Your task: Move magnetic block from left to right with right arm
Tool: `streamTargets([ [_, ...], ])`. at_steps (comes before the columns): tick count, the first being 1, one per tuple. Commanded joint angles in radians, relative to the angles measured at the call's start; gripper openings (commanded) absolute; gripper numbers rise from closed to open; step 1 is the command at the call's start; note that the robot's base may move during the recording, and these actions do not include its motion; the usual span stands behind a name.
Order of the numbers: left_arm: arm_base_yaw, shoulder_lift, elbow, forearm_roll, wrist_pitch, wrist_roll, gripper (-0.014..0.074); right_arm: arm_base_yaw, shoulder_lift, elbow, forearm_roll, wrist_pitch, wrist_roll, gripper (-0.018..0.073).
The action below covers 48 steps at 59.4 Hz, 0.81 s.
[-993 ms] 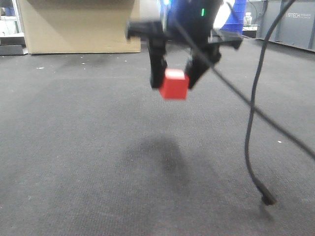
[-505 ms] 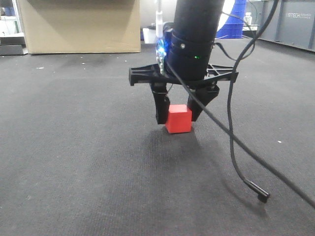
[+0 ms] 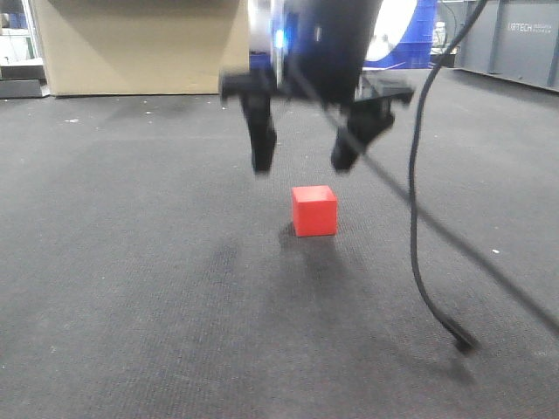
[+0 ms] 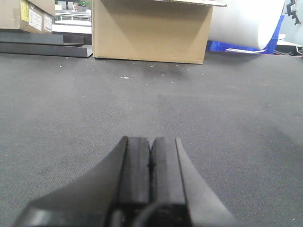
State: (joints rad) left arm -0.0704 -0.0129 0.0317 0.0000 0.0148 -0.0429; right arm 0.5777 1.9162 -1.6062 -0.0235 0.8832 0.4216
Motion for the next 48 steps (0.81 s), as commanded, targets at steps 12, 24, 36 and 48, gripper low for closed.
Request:
streamTargets([
  [12, -0.007, -0.011, 0.009, 0.0, -0.089, -0.004, -0.0116, -0.001, -0.301, 0.04, -0.13, -0.033, -0.018, 0.026],
  [24, -0.007, -0.011, 0.009, 0.0, -0.089, -0.004, -0.0116, -0.001, -0.539, 0.254, -0.168, -0.118, -0.058, 0.0085],
  [36, -0.007, -0.011, 0.009, 0.0, -0.089, -0.004, -0.0116, -0.001, -0.818, 0.575, -0.168, -0.322, -0.059, 0.0069],
  [48, -0.007, -0.011, 0.009, 0.0, -0.089, -0.004, -0.0116, -0.001, -1.072, 0.867, -0.168, -0.528, -0.059, 0.0069],
])
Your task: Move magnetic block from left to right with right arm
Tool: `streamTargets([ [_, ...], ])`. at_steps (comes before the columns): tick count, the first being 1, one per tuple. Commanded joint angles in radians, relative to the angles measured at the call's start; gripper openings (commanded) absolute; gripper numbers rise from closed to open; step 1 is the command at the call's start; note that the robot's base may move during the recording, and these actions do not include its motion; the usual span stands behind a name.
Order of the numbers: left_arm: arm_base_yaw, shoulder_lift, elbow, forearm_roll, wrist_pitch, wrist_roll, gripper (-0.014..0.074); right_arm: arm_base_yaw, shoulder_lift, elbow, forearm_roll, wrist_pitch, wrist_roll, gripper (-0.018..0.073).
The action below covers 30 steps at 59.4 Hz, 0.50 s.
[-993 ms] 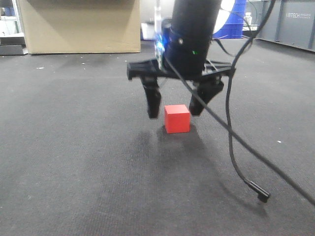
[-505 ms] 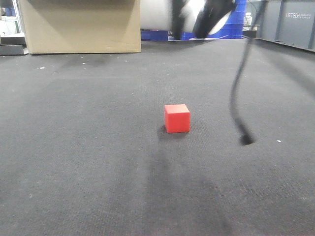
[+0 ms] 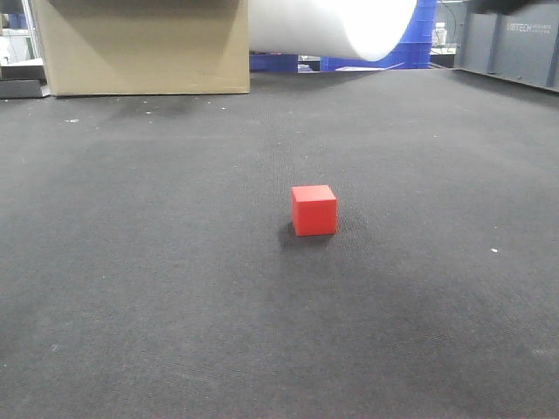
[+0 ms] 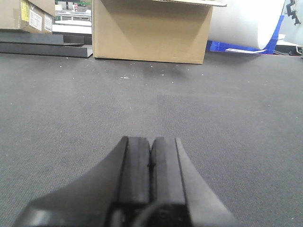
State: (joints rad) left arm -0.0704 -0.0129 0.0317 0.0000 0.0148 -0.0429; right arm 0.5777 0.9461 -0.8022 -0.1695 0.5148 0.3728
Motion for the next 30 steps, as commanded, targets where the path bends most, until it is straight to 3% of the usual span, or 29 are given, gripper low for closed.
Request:
streamTargets([
  [1, -0.007, -0.011, 0.009, 0.0, -0.089, -0.004, -0.0116, -0.001, -0.12, 0.081, -0.022, -0.172, -0.01, 0.0069],
  [13, -0.007, -0.011, 0.009, 0.0, -0.089, -0.004, -0.0116, -0.001, -0.366, 0.28, -0.024, -0.304, -0.01, 0.0069],
  [30, -0.007, -0.011, 0.009, 0.0, -0.089, -0.004, -0.0116, -0.001, -0.551, 0.333, -0.024, -0.3, -0.01, 0.0069],
])
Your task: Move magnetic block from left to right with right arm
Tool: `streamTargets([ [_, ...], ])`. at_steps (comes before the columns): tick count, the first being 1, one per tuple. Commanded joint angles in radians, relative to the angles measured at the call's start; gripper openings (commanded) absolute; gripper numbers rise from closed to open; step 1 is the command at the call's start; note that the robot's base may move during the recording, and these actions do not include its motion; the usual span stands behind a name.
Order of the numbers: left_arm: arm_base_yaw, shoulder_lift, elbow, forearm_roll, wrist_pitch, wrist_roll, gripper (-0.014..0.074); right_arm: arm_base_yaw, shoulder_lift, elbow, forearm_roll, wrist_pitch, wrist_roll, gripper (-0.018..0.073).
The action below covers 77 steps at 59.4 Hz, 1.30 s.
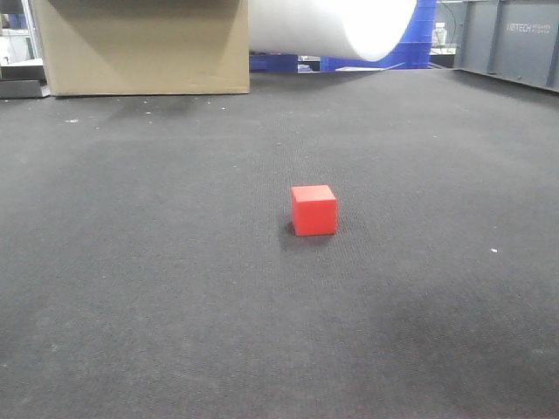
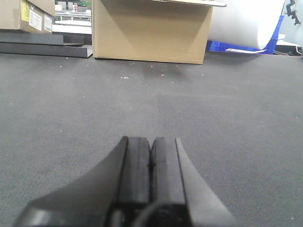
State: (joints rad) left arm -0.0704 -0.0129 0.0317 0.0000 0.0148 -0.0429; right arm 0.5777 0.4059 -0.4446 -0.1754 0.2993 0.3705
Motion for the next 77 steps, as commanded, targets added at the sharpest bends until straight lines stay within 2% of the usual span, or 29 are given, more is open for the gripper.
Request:
streamTargets([
  [1, -0.007, -0.011, 0.009, 0.0, -0.089, -0.004, -0.0116, -0.001, -0.011, -0.024, -0.018, -0.085, -0.008, 0.0069],
  [31, -0.007, -0.011, 0.009, 0.0, -0.089, -0.004, -0.0116, -0.001, -0.01, -0.024, -0.018, -0.089, -0.008, 0.0069],
  [38, -0.007, -0.011, 0.009, 0.0, -0.089, -0.004, -0.0116, -0.008, -0.009, -0.024, 0.02, -0.092, -0.013, 0.0069],
  [42, -0.007, -0.011, 0.009, 0.0, -0.089, -0.004, -0.0116, -0.028, -0.009, -0.024, 0.042, -0.091, -0.058, 0.0069],
  [47, -0.007, -0.011, 0.009, 0.0, -0.089, -0.004, -0.0116, -0.087, -0.009, -0.023, 0.128, -0.091, -0.167, 0.0069],
  [49, -0.007, -0.011, 0.009, 0.0, -0.089, -0.004, -0.0116, -0.134, -0.009, -0.019, 0.185, -0.099, -0.234, 0.0069],
  [54, -0.007, -0.011, 0.009, 0.0, -0.089, -0.004, -0.0116, -0.239, -0.021, 0.007, 0.251, -0.128, -0.335, 0.0069],
  [66, -0.007, -0.011, 0.009, 0.0, -0.089, -0.004, -0.0116, -0.417, -0.156, 0.147, 0.254, -0.224, -0.338, 0.0069],
  [77, -0.007, -0.011, 0.009, 0.0, -0.089, -0.004, -0.0116, -0.521, -0.306, 0.298, 0.254, -0.271, -0.338, 0.0069],
])
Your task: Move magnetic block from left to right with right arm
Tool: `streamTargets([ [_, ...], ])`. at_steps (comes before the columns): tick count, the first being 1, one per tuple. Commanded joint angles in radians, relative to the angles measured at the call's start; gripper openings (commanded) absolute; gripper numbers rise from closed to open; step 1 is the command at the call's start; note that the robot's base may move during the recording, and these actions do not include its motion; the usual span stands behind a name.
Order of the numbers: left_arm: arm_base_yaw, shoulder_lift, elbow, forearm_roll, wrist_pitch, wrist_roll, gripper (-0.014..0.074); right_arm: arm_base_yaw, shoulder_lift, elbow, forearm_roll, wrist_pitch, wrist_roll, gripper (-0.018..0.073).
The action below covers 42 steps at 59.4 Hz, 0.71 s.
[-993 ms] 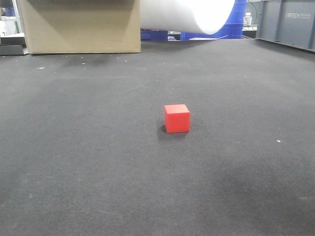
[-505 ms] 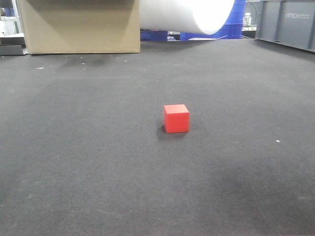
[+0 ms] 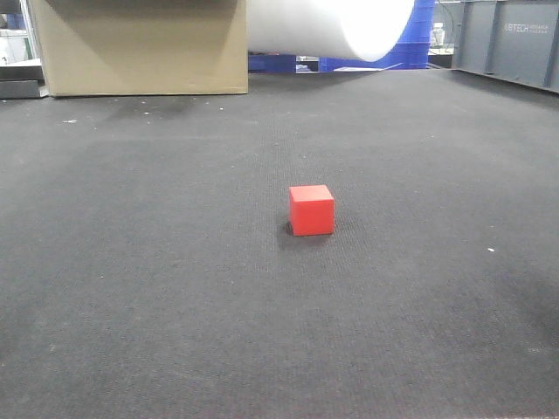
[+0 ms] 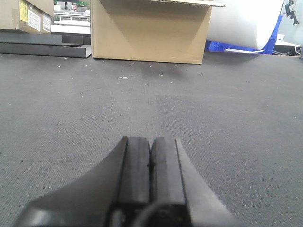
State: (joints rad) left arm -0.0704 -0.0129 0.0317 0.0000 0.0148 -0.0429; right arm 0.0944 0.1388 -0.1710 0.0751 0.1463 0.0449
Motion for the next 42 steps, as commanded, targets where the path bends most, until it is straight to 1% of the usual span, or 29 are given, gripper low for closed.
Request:
streamTargets([
  [1, -0.007, -0.011, 0.009, 0.0, -0.089, -0.004, -0.0116, -0.045, -0.053, 0.041, 0.004, -0.124, -0.012, 0.0069],
  [15, -0.007, -0.011, 0.009, 0.0, -0.089, -0.004, -0.0116, -0.117, -0.156, 0.199, 0.004, -0.218, -0.012, 0.0069],
  [17, -0.007, -0.011, 0.009, 0.0, -0.089, -0.004, -0.0116, -0.125, -0.166, 0.197, 0.002, -0.192, -0.012, 0.0069],
  [23, -0.007, -0.011, 0.009, 0.0, -0.089, -0.004, -0.0116, -0.144, -0.168, 0.196, 0.001, -0.19, -0.012, 0.0069],
  [42, -0.007, -0.011, 0.009, 0.0, -0.089, -0.004, -0.0116, -0.146, -0.168, 0.196, 0.001, -0.186, -0.012, 0.0069],
])
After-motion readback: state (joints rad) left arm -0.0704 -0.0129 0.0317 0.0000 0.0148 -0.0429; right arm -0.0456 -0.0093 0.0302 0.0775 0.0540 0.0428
